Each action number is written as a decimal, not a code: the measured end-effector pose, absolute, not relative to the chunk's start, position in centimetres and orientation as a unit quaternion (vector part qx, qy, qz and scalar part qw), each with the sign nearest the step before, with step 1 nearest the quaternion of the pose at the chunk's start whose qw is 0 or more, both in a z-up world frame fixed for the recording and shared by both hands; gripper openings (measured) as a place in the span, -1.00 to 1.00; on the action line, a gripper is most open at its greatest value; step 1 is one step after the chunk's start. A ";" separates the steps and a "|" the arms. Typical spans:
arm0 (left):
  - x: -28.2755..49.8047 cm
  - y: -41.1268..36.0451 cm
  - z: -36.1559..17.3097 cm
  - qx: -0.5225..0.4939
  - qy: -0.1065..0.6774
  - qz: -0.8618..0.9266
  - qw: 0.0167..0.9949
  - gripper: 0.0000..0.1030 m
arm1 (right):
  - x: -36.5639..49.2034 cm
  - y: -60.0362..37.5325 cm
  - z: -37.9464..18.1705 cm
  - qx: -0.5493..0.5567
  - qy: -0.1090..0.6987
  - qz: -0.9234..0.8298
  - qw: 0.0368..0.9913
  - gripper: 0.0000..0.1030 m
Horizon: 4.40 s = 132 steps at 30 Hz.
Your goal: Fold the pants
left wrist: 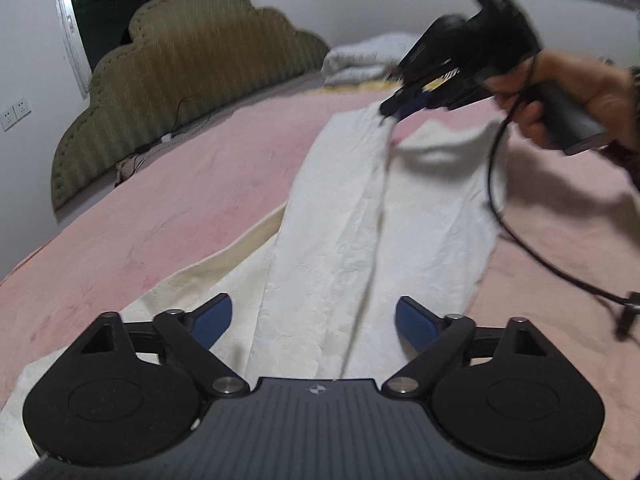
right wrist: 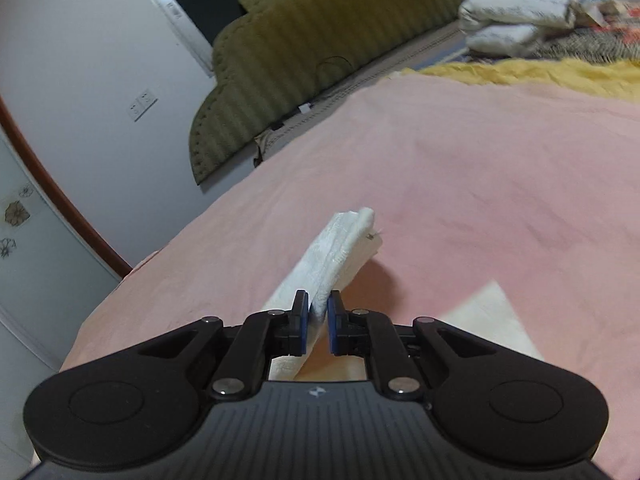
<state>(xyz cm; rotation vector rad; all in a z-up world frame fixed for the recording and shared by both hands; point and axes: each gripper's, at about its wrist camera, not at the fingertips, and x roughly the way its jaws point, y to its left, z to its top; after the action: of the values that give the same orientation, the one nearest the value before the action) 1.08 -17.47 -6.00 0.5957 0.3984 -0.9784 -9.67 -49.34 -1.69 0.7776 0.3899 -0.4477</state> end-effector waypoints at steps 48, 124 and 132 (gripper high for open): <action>-0.6 -19.2 -2.0 0.252 0.167 -0.457 0.836 -0.69 | -12.1 -50.8 6.6 0.397 0.042 -0.103 0.911 -0.86; 1.4 -15.1 -0.2 0.119 0.238 -0.507 0.820 0.43 | -13.9 -36.9 4.8 -0.004 0.287 -0.087 0.954 0.15; 2.2 -16.8 -4.3 0.189 0.276 -0.453 0.826 0.42 | -9.9 -47.0 -0.6 0.106 0.349 -0.255 0.895 0.34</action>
<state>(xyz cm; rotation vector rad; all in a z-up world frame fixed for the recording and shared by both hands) 2.18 -16.77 -4.34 0.4011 0.5857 -0.9625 -9.88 -47.01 -0.60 0.2192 0.7240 -0.5291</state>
